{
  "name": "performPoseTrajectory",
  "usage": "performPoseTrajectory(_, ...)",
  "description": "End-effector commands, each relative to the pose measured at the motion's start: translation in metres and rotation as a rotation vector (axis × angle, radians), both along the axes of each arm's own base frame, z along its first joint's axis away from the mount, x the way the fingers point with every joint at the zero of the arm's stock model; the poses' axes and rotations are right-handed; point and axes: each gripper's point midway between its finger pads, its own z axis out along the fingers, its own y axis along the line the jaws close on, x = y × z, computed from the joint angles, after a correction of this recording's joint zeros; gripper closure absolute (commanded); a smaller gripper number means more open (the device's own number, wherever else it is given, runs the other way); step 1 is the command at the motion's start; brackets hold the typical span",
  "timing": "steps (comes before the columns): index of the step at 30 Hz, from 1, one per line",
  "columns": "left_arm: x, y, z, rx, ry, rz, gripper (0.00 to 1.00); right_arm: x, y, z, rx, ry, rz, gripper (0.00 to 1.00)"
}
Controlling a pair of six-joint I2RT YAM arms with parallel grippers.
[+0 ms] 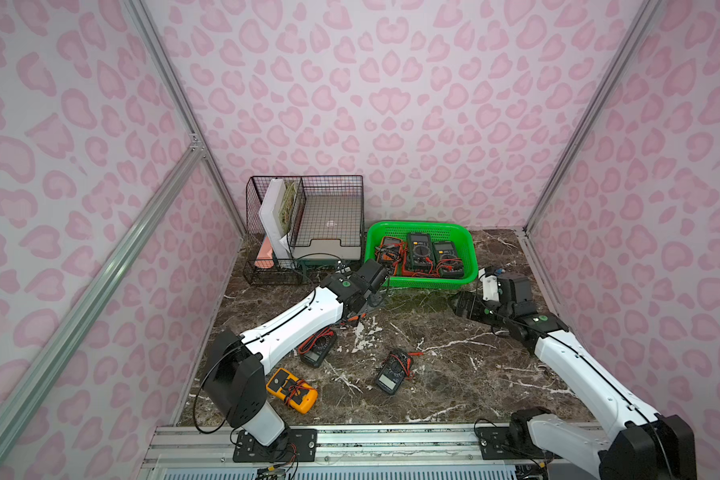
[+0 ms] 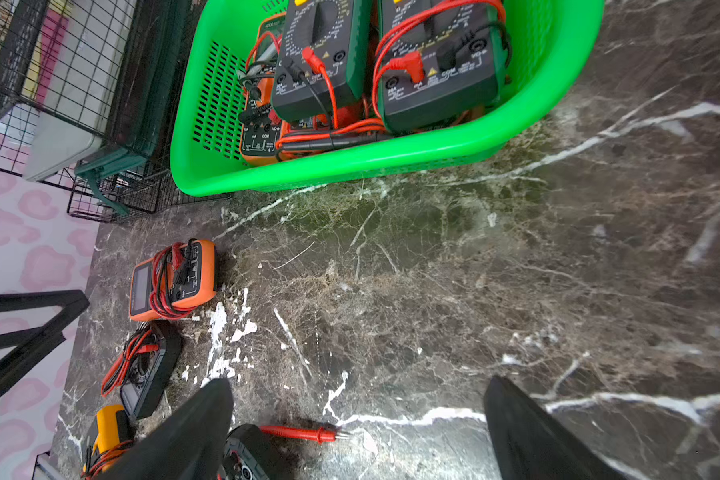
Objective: Put the multimeter into the basket
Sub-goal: Adjust the multimeter at the center of the board.
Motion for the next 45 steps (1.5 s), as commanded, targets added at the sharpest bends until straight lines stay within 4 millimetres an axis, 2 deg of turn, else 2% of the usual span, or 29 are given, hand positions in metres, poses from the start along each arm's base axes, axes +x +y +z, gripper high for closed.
performPoseTrajectory(1,-0.002,0.01,-0.011,-0.032,0.028,0.07,0.01,0.0,0.002,0.002,0.013,-0.009,0.004,0.01)
performPoseTrajectory(4,0.001,0.017,-0.018,-0.042,0.03,0.088,0.01,-0.001,0.002,0.0,0.01,-0.005,0.003,0.01)
performPoseTrajectory(8,0.011,0.018,-0.022,-0.015,0.012,0.01,0.01,-0.002,0.002,-0.003,0.011,-0.002,0.005,0.01)
performPoseTrajectory(11,0.022,0.013,-0.023,0.019,0.003,-0.104,0.02,-0.001,0.002,-0.005,0.011,0.002,0.004,0.01)
performPoseTrajectory(18,0.038,0.005,-0.044,0.045,0.037,-0.298,0.02,0.001,0.003,-0.005,0.009,0.008,0.007,0.01)
performPoseTrajectory(30,0.061,-0.002,-0.069,0.103,0.062,-0.42,0.02,0.004,0.003,-0.004,-0.021,0.016,0.02,0.01)
performPoseTrajectory(38,0.06,-0.006,-0.085,0.086,0.1,-0.424,0.04,0.004,0.002,-0.007,-0.03,0.023,0.022,0.01)
performPoseTrajectory(45,0.047,-0.021,-0.093,0.01,0.116,-0.43,0.06,0.005,0.003,-0.008,-0.028,0.023,0.022,0.01)
